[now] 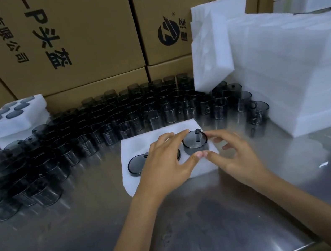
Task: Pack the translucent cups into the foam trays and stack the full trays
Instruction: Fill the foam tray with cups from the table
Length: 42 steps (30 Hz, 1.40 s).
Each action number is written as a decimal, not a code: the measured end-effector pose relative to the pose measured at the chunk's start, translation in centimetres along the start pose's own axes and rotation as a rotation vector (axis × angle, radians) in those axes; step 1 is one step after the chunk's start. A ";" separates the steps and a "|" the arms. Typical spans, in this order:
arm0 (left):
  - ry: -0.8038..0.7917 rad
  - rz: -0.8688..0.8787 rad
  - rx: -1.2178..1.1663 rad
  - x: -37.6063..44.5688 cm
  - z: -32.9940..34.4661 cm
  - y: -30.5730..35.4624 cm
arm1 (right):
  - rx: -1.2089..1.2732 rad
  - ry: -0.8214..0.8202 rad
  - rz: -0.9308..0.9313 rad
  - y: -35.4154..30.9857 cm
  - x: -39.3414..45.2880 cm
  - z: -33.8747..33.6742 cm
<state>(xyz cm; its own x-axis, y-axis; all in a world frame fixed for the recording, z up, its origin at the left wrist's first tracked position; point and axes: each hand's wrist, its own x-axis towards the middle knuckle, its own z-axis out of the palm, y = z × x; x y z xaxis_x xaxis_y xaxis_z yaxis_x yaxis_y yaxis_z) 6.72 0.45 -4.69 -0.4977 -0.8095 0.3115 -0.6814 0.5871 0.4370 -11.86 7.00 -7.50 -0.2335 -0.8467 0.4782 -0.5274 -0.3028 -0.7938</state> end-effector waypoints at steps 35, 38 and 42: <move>0.109 0.062 0.137 -1.0 0.4 1.8 | -0.211 -0.017 -0.051 0.7 -0.8 0.6; 0.095 0.010 0.071 -0.6 -0.2 2.0 | -0.022 -0.010 0.089 0.8 -0.3 0.5; 0.036 -0.116 -0.127 1.3 -1.9 2.0 | 0.069 0.071 0.286 2.0 2.7 0.4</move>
<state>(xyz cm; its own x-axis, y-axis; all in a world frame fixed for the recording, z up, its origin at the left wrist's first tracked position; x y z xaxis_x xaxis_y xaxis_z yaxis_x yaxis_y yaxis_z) 5.75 0.58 -1.84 -0.3984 -0.8727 0.2822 -0.6586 0.4863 0.5742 -13.19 3.90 -7.91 -0.4225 -0.8698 0.2547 -0.3758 -0.0876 -0.9225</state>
